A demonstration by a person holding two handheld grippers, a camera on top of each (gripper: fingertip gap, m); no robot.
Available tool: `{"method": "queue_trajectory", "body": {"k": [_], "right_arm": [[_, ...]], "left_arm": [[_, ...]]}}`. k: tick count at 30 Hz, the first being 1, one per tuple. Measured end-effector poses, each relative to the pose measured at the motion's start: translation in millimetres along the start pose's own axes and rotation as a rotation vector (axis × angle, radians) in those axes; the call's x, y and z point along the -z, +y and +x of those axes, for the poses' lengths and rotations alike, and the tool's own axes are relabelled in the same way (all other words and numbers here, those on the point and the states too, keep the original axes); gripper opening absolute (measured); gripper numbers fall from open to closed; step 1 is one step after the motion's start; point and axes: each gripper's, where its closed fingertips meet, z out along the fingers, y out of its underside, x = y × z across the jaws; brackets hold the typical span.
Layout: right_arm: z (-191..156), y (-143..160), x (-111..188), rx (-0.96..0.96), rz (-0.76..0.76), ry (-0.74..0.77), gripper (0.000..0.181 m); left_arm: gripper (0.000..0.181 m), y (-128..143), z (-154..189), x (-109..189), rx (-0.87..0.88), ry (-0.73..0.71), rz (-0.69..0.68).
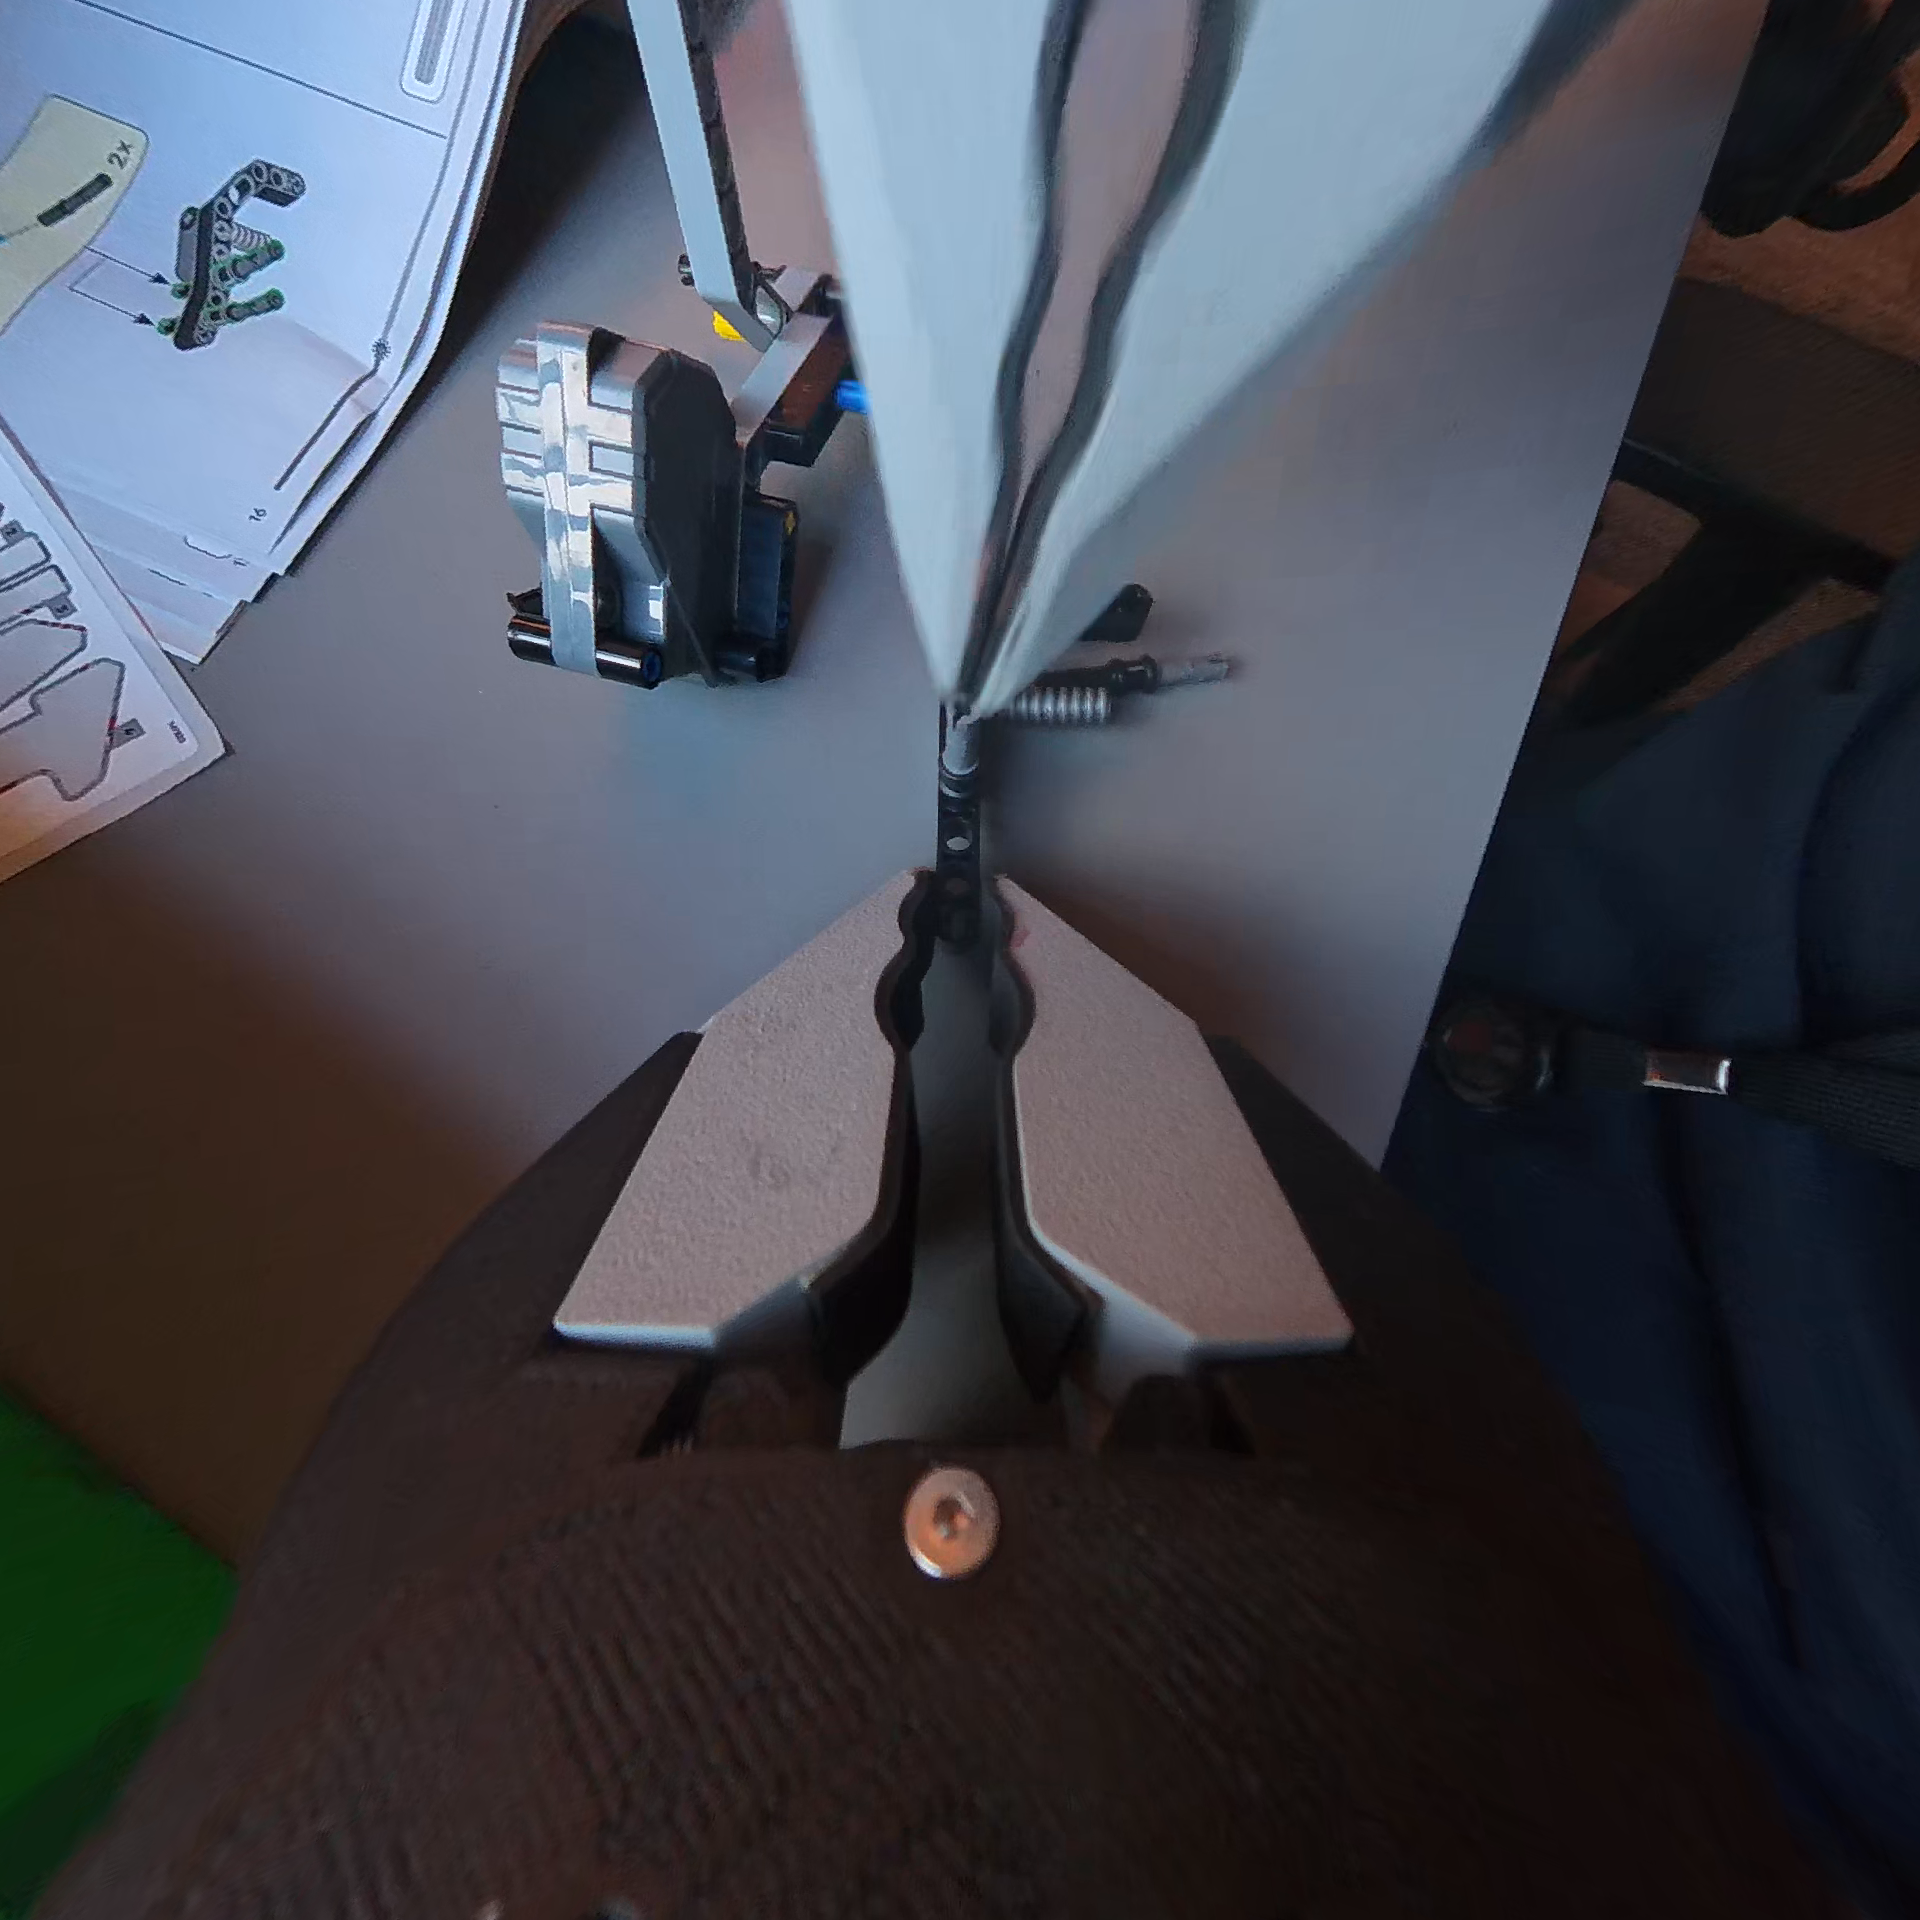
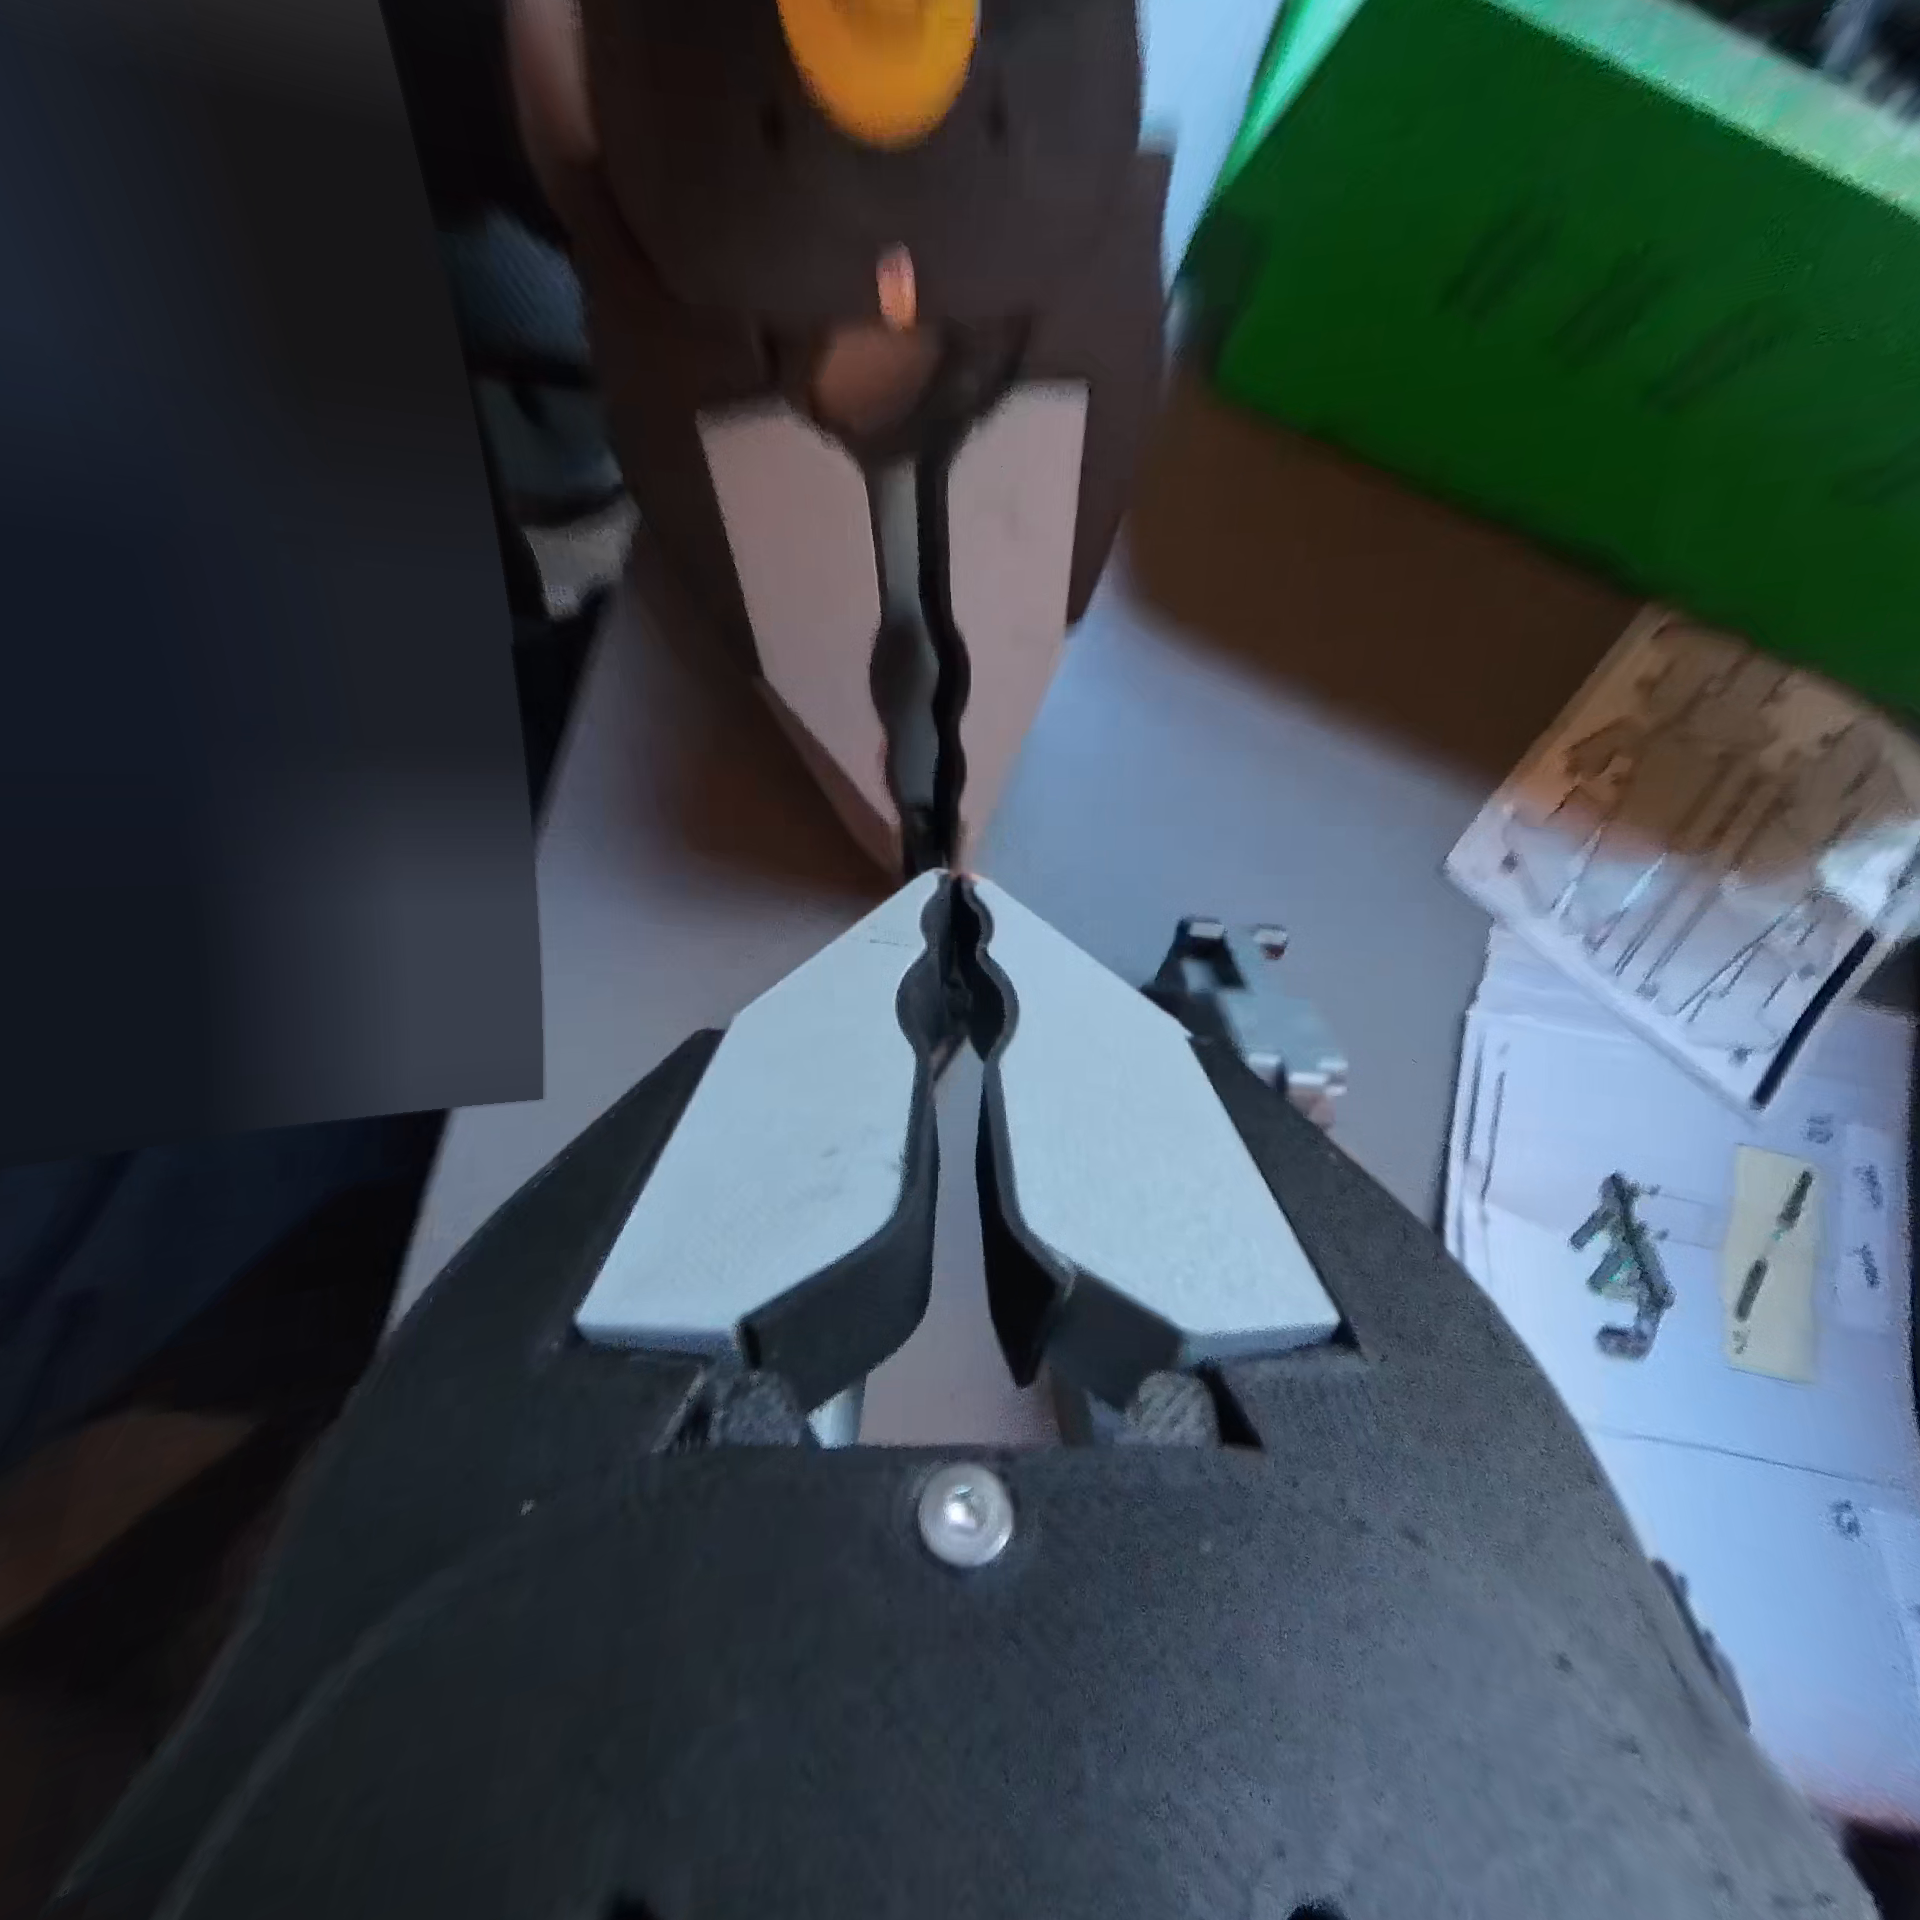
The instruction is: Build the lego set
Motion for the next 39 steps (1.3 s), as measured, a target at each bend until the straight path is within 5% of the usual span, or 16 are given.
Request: {"method": "queue_trajectory", "body": {"k": [1,6,11,16,30,31,32,39], "right_arm": [[2.5,1.4,-2.7,-0.005,0.008,0.015,0.0],[-2.1,-21.9,17.9,-0.036,0.119,-0.033,0.0],[-4.9,23.2,-19.3,-0.004,-0.098,0.001,0.0],[-5.4,-25.5,18.8,-0.033,0.139,-0.025,0.0],[-1.4,-1.5,-1.3,-0.017,-0.056,-0.026,0.0],[-1.4,-4.1,0.7,-0.02,-0.041,-0.025,0.002],[-1.7,-7.2,2.7,-0.024,-0.023,-0.024,0.023],[0.2,0.9,0.3,-0.004,-0.061,0.005,0.001]], "left_arm": [[0.005,-0.1,0.0,0.1,-0.001,-0.001,0.001],[0.005,0.0,0.0,-0.1,-0.004,-0.005,0.0],[0.005,0.2,-1.2,0.1,0.0,-0.01,-0.001],[0.005,0.1,0.3,0.0,-0.004,-0.001,0.0],[0.005,0.1,0.3,0.1,0.001,0.004,0.0],[0.004,0.0,0.4,0.1,0.001,0.004,0.0],[0.004,0.1,0.3,0.2,0.0,0.004,0.0],[0.005,0.1,0.5,0.1,-0.002,0.003,0.0]]}}
